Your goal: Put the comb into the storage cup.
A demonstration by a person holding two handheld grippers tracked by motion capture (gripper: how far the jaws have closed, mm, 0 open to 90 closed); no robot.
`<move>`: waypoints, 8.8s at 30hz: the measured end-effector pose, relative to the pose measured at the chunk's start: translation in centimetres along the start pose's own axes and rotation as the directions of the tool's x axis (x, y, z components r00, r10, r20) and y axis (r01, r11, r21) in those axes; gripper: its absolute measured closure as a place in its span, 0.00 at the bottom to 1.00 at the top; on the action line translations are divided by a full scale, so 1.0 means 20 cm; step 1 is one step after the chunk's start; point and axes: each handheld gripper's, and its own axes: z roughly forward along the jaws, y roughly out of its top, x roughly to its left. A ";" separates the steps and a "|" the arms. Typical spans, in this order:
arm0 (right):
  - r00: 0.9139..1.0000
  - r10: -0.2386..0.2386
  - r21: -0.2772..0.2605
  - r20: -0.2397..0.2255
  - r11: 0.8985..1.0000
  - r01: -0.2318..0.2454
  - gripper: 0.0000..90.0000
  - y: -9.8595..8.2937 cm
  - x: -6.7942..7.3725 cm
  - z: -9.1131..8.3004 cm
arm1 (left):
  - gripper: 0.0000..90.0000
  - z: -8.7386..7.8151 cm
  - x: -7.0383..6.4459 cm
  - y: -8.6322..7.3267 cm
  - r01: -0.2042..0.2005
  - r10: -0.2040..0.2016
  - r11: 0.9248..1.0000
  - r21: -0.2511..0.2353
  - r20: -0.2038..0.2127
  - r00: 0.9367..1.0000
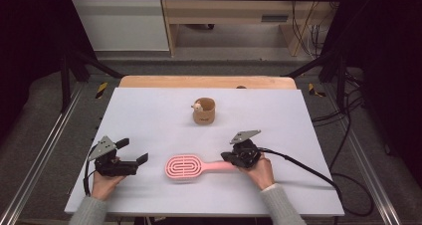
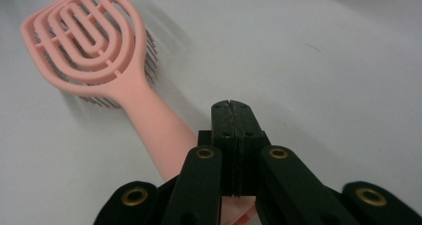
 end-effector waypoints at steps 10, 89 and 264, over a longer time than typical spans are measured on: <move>1.000 -0.013 0.030 -0.010 0.999 0.013 1.00 -0.02 0.03 0.00 | 0.00 -0.01 0.00 0.00 0.005 -0.005 1.000 -0.003 -0.004 1.000; 0.996 -0.036 -0.138 0.086 0.989 0.048 0.01 0.05 0.11 -0.23 | 0.00 0.00 0.00 0.00 0.007 -0.007 1.000 0.000 0.000 1.000; 0.995 -0.100 0.022 0.005 0.995 0.100 0.78 0.15 0.27 -0.01 | 0.00 0.01 -0.05 0.02 0.007 -0.007 1.000 -0.007 0.027 1.000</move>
